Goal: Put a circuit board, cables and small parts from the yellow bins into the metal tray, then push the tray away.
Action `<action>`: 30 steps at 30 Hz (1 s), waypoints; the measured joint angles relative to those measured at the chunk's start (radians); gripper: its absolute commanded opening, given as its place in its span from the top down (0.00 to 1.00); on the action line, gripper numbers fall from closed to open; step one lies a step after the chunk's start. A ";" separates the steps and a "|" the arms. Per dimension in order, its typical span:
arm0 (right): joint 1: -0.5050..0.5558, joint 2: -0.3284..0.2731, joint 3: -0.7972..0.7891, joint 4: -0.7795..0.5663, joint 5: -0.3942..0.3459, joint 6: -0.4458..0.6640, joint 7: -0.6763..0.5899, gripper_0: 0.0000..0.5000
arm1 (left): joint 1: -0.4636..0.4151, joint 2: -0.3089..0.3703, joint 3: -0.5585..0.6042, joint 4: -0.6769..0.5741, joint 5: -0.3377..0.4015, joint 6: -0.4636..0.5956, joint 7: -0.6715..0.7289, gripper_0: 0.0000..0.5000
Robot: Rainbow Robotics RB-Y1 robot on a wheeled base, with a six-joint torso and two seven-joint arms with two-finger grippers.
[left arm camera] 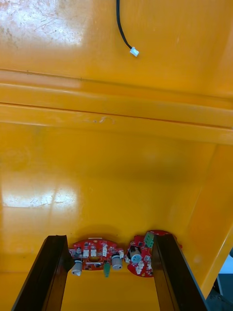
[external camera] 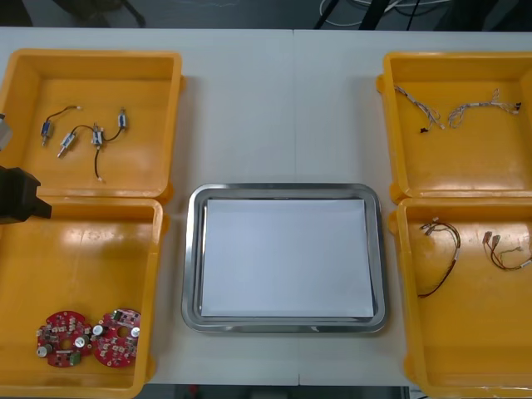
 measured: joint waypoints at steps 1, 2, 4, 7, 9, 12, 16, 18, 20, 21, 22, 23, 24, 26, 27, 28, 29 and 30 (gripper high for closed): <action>0.001 0.000 0.000 0.002 -0.001 0.000 0.000 0.00 | 0.000 0.000 0.000 0.000 0.000 0.000 0.000 0.00; 0.001 0.000 0.000 0.007 -0.005 0.000 0.000 0.00 | 0.001 0.000 0.000 0.000 0.000 0.000 0.000 0.00; 0.006 0.000 -0.004 0.022 -0.027 0.000 0.000 0.00 | 0.011 0.001 0.000 -0.005 0.000 0.000 0.000 0.00; 0.017 0.000 -0.021 0.051 -0.057 0.000 0.000 0.00 | 0.050 0.010 0.000 -0.038 0.000 0.000 0.000 0.00; 0.028 0.000 -0.036 0.068 -0.057 0.000 0.000 0.00 | 0.095 0.027 0.000 -0.073 0.000 -0.002 0.000 0.00; 0.045 0.000 -0.051 0.076 -0.057 -0.002 0.000 0.00 | 0.151 0.048 0.000 -0.107 0.000 -0.028 0.000 0.00; 0.066 0.000 -0.057 0.077 -0.055 -0.026 0.000 0.00 | 0.214 0.064 0.000 -0.144 0.000 -0.082 0.000 0.00; 0.081 0.000 -0.057 0.077 -0.048 -0.058 0.000 0.00 | 0.252 0.068 0.000 -0.164 0.000 -0.131 0.000 0.00; 0.098 0.000 -0.057 0.077 -0.038 -0.079 -0.002 0.00 | 0.290 0.073 0.000 -0.182 0.000 -0.175 0.000 0.00; 0.105 0.000 -0.057 0.077 -0.034 -0.087 -0.007 0.00 | 0.309 0.076 0.000 -0.190 0.000 -0.194 0.000 0.00; 0.112 0.000 -0.057 0.077 -0.033 -0.093 -0.018 0.00 | 0.328 0.079 0.000 -0.196 0.000 -0.212 0.000 0.00; 0.118 0.000 -0.057 0.077 -0.032 -0.098 -0.037 0.00 | 0.349 0.084 0.000 -0.204 -0.001 -0.233 0.000 0.00; 0.122 0.000 -0.057 0.077 -0.030 -0.102 -0.067 0.00 | 0.368 0.089 0.000 -0.212 -0.003 -0.254 0.000 0.00; 0.129 0.000 -0.056 0.077 -0.015 -0.106 -0.145 0.00 | 0.412 0.099 0.000 -0.228 -0.013 -0.299 0.000 0.00; 0.130 0.000 -0.056 0.077 -0.005 -0.107 -0.176 0.00 | 0.432 0.104 0.000 -0.234 -0.018 -0.317 0.000 0.00; 0.131 0.000 -0.055 0.077 0.004 -0.107 -0.197 0.00 | 0.452 0.110 0.000 -0.240 -0.022 -0.336 0.000 0.00; 0.132 0.000 -0.054 0.078 0.011 -0.107 -0.207 0.00 | 0.471 0.116 0.000 -0.245 -0.023 -0.358 0.000 0.00; 0.132 0.000 -0.053 0.081 0.015 -0.111 -0.208 0.00 | 0.488 0.121 0.000 -0.248 -0.024 -0.377 0.000 0.00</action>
